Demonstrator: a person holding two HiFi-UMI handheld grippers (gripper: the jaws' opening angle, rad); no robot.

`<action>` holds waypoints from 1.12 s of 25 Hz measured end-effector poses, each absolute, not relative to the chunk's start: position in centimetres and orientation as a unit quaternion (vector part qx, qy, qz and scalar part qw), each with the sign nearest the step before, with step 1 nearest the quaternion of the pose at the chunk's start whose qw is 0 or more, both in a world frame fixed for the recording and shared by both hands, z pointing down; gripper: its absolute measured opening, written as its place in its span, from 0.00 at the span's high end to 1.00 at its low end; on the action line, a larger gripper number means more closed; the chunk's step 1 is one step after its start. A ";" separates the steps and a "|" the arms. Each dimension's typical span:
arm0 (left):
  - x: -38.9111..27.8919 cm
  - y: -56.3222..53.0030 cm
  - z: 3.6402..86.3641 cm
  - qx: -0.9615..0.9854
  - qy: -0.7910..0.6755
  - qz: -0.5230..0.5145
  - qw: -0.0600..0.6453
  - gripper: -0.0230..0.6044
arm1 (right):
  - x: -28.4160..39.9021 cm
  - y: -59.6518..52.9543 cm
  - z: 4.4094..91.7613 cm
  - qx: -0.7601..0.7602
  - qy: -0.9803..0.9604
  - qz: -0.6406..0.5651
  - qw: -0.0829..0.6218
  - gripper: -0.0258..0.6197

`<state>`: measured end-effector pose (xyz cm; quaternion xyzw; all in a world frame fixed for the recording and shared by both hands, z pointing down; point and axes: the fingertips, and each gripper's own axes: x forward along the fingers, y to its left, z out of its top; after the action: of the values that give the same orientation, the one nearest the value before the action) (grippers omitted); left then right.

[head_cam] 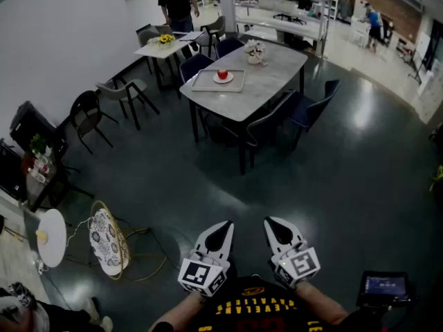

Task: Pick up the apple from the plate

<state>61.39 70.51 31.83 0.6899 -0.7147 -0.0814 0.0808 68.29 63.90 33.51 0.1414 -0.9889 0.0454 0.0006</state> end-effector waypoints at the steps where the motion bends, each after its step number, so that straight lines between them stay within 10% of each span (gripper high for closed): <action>1: 60.6 70.0 31.8 0.690 -0.715 -0.080 0.081 0.96 | 67.5 63.5 33.7 0.141 -0.989 0.048 0.003 0.95; 28: 33.7 61.1 31.2 0.702 -0.693 -0.108 0.124 0.96 | 41.9 54.0 33.0 0.184 -0.980 0.064 0.043 0.95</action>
<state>33.67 61.13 31.17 0.7024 -0.6926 -0.1077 0.1236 41.91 54.04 32.98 0.1836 -0.9799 0.0641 0.0435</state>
